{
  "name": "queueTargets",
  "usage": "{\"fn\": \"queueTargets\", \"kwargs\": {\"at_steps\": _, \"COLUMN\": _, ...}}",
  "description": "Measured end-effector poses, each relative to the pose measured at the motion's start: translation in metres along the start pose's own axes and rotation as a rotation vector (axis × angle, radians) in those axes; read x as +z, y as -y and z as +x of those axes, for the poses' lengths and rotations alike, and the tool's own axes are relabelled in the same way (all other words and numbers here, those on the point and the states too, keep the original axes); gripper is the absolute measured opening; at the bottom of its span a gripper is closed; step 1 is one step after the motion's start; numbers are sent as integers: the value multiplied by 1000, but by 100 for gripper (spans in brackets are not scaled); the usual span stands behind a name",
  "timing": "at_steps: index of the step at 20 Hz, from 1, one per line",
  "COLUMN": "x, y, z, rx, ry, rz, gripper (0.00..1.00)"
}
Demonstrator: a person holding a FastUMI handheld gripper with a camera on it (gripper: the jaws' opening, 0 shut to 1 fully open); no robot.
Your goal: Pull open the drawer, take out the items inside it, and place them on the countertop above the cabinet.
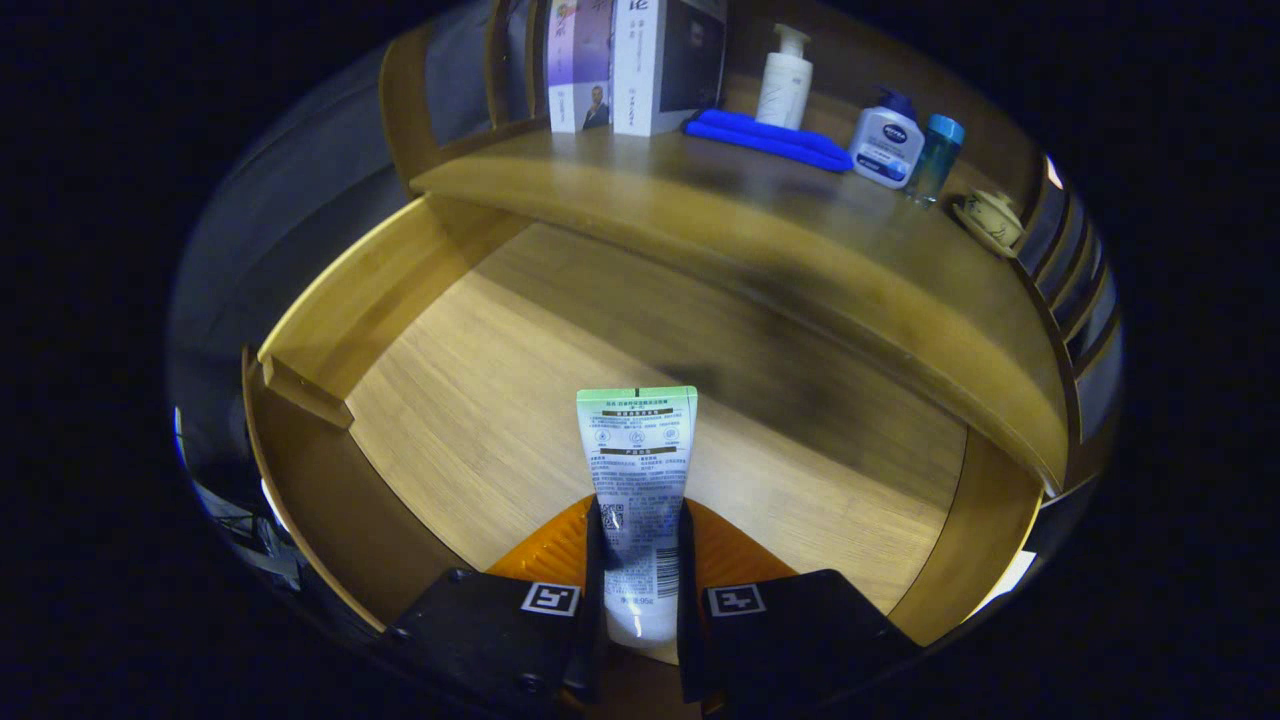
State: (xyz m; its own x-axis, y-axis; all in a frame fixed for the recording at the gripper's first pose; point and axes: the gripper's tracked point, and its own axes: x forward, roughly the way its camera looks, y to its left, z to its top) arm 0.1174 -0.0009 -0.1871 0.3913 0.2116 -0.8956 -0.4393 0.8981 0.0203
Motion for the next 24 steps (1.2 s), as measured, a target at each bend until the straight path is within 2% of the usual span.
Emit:
{"fn": "queueTargets", "kwargs": {"at_steps": 6, "x": 40, "y": -4, "z": -34, "rx": 65, "ry": 112, "rz": 62, "gripper": 32}}
{"fn": "queueTargets", "kwargs": {"at_steps": 14, "x": 106, "y": 11, "z": -72, "rx": 99, "ry": 249, "rz": 202, "gripper": 32}}
{"fn": "queueTargets", "kwargs": {"at_steps": 18, "x": 141, "y": 29, "z": -72, "rx": 109, "ry": 296, "rz": 344, "gripper": 32}}
{"fn": "queueTargets", "kwargs": {"at_steps": 24, "x": 177, "y": 73, "z": -39, "rx": 51, "ry": 304, "rz": 534, "gripper": 32}}
